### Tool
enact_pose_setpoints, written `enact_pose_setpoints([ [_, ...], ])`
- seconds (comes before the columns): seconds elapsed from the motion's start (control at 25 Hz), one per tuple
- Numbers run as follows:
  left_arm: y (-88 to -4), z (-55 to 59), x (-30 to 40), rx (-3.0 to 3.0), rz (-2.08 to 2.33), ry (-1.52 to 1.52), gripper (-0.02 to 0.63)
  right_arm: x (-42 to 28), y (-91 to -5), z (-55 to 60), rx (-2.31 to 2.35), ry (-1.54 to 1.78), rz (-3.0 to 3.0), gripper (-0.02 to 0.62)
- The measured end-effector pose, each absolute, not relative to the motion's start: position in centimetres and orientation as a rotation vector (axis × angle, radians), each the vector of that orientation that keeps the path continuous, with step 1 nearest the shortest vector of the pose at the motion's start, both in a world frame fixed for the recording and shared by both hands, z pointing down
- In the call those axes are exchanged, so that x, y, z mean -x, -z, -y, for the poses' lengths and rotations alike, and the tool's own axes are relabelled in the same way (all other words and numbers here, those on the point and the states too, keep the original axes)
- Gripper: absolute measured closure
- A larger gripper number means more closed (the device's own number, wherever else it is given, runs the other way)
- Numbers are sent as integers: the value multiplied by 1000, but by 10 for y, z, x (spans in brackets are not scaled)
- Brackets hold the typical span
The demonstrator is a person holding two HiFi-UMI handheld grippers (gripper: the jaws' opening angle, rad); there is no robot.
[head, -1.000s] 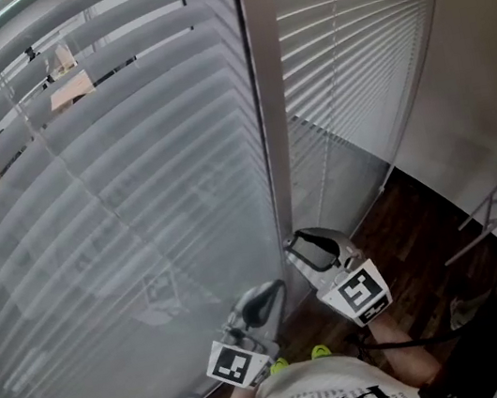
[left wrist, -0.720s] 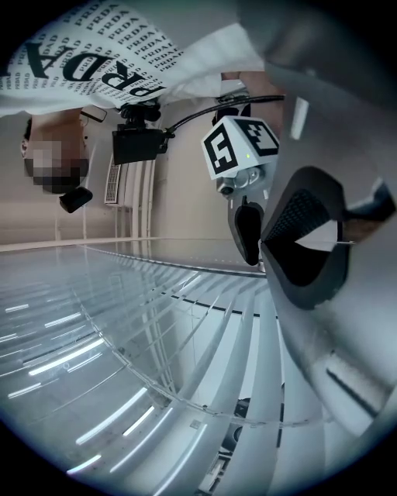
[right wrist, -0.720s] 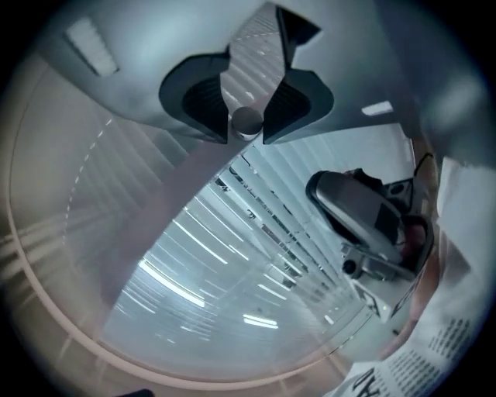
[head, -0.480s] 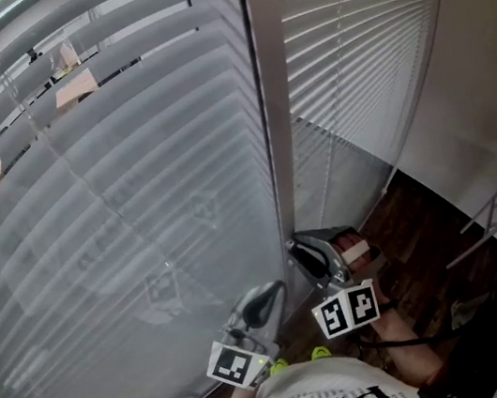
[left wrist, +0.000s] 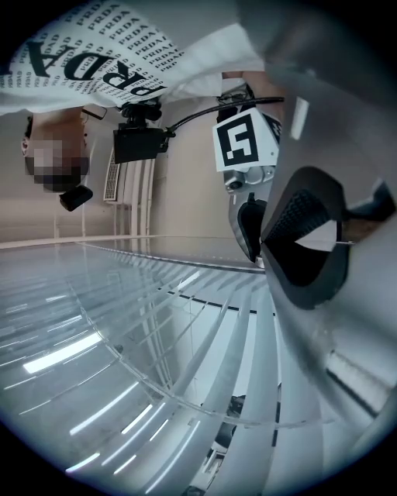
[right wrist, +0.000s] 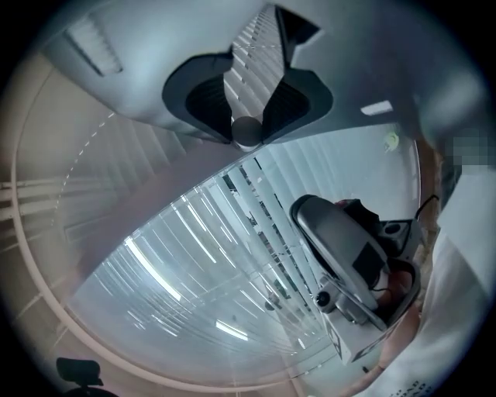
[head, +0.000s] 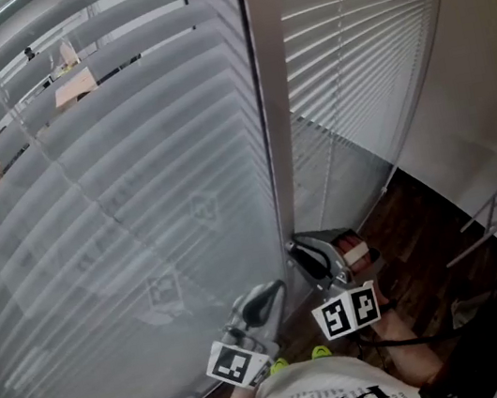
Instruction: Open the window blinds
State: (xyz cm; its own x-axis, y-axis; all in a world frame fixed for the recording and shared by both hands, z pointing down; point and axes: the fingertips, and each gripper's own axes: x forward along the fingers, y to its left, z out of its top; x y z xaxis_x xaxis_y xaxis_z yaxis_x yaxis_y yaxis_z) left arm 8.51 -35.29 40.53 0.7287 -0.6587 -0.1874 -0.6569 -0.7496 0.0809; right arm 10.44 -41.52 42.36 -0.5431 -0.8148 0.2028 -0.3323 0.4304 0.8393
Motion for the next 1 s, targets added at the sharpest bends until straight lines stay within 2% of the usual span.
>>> enact_pose_setpoints([
  [0.44, -407, 352, -87, -2919, 1102, 313, 614, -105, -425, 416, -1014, 899, 2190, 465],
  [1.0, -416, 347, -88, -2909, 1107, 315, 614, -110, -429, 419, -1146, 514, 2451, 465],
])
